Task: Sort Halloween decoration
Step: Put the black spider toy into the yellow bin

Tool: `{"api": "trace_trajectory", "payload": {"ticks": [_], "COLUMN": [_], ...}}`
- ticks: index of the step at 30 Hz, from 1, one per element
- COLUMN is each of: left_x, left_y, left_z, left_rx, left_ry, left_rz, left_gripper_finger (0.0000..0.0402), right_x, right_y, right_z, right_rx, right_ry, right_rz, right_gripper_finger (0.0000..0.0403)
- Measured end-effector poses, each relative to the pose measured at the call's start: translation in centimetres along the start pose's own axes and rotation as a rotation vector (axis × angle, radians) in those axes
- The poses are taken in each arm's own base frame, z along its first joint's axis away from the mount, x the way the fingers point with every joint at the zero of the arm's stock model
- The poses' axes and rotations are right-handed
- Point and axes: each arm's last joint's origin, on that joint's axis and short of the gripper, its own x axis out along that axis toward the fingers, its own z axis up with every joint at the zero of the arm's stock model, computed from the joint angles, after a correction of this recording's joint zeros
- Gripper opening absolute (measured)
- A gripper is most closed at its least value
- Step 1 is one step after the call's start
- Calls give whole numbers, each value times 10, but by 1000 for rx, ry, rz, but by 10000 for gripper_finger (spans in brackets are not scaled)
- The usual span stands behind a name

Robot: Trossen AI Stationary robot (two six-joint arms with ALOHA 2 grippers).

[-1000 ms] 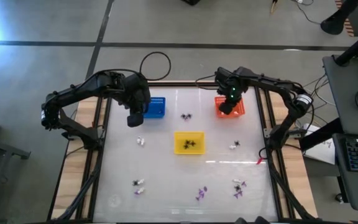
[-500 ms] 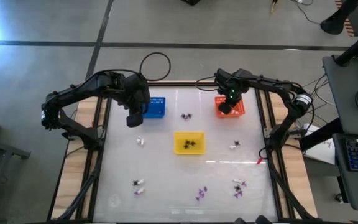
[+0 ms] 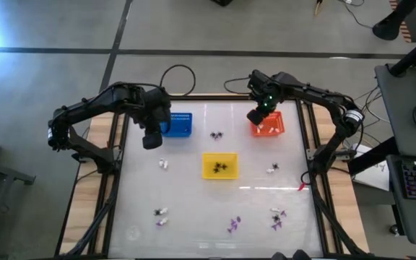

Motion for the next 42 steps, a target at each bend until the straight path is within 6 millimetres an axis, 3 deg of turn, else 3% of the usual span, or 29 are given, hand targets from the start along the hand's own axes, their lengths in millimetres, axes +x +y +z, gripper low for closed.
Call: {"api": "trace_trajectory", "payload": {"ticks": [9, 23, 30, 42], "left_x": [17, 95, 123, 134], "left_y": [-5, -19, -41, -90], "left_z": [-8, -48, -65, -83], "left_rx": [-20, -69, -114, -99], "left_ry": [109, 413, 323, 186], "left_rz": [-59, -128, -253, -291], "left_gripper_finger": [82, 130, 130, 130], "right_x": [-41, -78, -90, -91], "right_y": [18, 24, 38, 75], "right_z": [16, 19, 14, 1], "right_rx": [-56, -21, -12, 11], "right_ry": [-150, -219, -213, -183], "right_rz": [42, 52, 68, 107], "right_gripper_finger": [13, 13, 13, 13]}}
